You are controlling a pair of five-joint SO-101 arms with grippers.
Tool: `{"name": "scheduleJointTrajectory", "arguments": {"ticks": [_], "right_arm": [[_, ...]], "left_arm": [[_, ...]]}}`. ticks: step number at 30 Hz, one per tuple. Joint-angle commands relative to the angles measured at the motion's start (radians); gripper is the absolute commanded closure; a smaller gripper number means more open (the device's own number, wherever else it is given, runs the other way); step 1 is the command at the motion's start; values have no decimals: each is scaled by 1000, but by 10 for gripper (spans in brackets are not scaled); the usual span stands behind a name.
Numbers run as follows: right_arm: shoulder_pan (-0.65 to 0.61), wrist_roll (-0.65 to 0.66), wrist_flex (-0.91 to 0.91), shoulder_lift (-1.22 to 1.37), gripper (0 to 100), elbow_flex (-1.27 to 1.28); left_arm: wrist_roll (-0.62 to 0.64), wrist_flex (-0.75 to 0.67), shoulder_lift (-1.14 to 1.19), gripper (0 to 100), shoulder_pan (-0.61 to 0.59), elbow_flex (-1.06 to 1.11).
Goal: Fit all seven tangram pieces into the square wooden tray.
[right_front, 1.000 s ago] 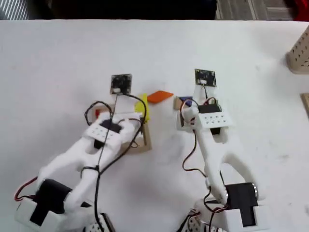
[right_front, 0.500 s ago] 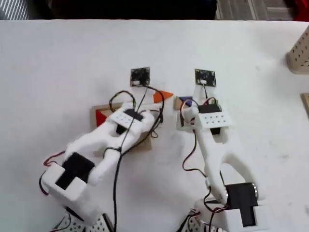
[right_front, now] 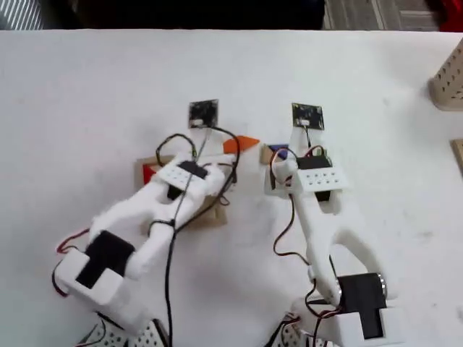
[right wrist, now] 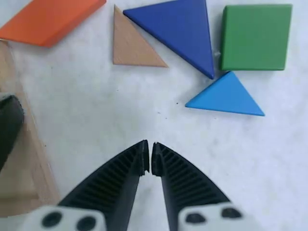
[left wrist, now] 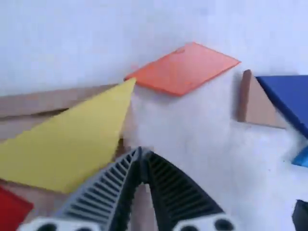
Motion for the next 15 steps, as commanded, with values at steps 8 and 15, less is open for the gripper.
{"name": "scheduleJointTrajectory", "arguments": {"ticks": [8, 15], "right_arm": [[-5, 11, -16, -25, 978, 0], [-4, 11, -16, -25, 978, 0]], "left_arm": [[-12, 137, -58, 973, -120, 40], [-107, 149, -202, 976, -114, 91]]}}
